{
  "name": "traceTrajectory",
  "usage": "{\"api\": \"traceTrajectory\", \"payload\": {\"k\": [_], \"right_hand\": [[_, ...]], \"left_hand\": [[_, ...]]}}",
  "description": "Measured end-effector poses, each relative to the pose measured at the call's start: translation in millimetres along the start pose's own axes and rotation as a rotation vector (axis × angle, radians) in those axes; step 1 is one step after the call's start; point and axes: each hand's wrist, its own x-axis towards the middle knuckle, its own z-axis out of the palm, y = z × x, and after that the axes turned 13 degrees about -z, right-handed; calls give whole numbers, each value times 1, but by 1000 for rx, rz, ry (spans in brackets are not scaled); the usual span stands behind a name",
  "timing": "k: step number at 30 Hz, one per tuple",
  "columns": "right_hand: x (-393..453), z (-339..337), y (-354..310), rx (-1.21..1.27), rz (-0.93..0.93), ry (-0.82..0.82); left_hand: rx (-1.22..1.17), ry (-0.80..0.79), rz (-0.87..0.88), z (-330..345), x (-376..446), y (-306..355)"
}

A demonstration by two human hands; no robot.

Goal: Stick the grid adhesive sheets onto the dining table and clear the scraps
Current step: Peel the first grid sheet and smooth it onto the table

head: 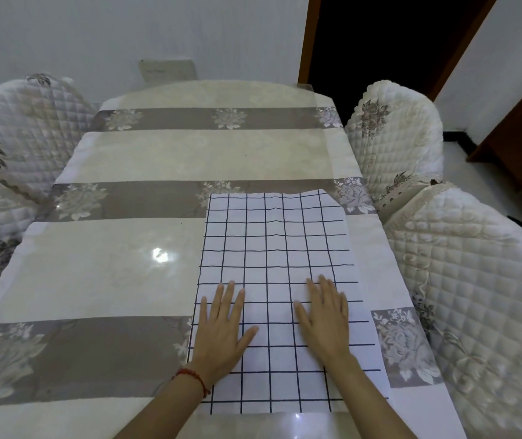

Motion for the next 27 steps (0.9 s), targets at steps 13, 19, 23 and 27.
{"api": "traceTrajectory", "payload": {"k": [13, 19, 23, 27], "right_hand": [[137, -48, 80, 242, 292, 278], [180, -54, 93, 582, 415, 411], [196, -56, 98, 637, 434, 449], [214, -60, 100, 767, 270, 365]], "left_hand": [[137, -91, 60, 21, 50, 45], [139, -82, 68, 23, 51, 44], [150, -77, 64, 22, 51, 44], [160, -88, 55, 21, 51, 44]]}}
